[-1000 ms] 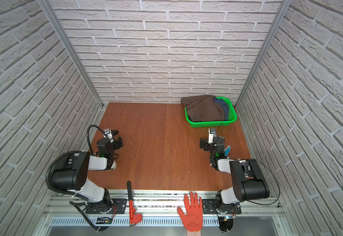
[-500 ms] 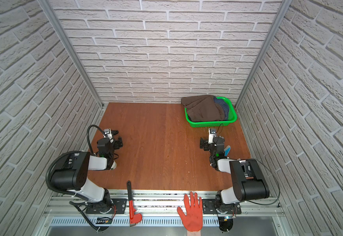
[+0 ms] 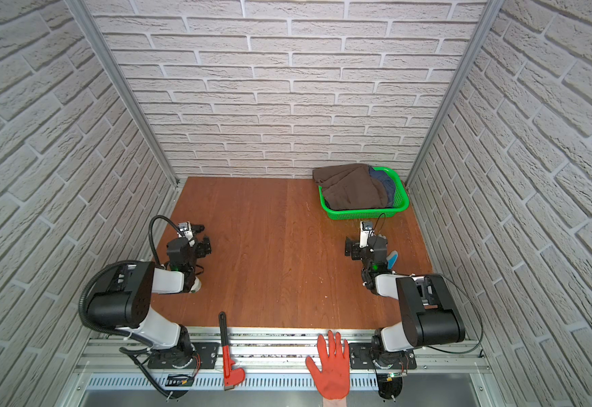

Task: Fold and stack the trousers
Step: Pick up the trousers from the basket.

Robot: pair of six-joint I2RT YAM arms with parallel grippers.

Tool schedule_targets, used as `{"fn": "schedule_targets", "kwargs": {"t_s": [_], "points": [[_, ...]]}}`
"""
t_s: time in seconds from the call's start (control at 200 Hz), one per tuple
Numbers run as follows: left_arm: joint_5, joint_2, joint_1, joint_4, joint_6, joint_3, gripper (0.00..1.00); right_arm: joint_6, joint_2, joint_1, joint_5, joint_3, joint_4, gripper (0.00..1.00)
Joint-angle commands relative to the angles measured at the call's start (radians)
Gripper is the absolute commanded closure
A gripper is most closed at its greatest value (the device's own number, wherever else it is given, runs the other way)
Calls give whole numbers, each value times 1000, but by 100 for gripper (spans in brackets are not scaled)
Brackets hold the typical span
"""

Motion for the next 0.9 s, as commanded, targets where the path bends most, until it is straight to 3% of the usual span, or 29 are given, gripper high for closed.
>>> {"fn": "schedule_targets", "kwargs": {"t_s": [0.0,0.095,0.125,0.155,0.19,0.235,0.345,0.465,0.51,0.575,0.74,0.895], "points": [[15,-6,9,31,-7,10,4,10,-18,6,8,-2,43,0],[-38,-54,4,14,-21,0,7,-5,-74,10,25,1,31,3],[-31,-80,3,-12,-19,-2,9,3,-155,13,53,42,-112,2],[-93,-108,-25,-29,-7,4,10,29,-208,14,91,98,-258,2],[-220,-181,-64,-154,0,39,8,117,-256,13,161,176,-441,1],[-284,-269,-91,-371,-23,114,9,191,-292,12,216,281,-625,2],[-340,-430,-124,-808,-164,302,14,317,-317,16,220,481,-944,7],[-274,-506,-165,-1132,-270,499,15,402,-293,16,168,692,-1217,9],[-244,-506,-192,-1217,-295,570,13,421,-260,16,127,781,-1295,10],[-192,-477,-235,-1311,-310,665,2,457,-197,17,70,902,-1386,12],[-108,-320,-375,-1405,-340,806,2,586,-16,30,-40,1085,-1474,12],[-43,-171,-462,-1388,-367,832,2,644,144,61,-31,1197,-1503,12]]}}
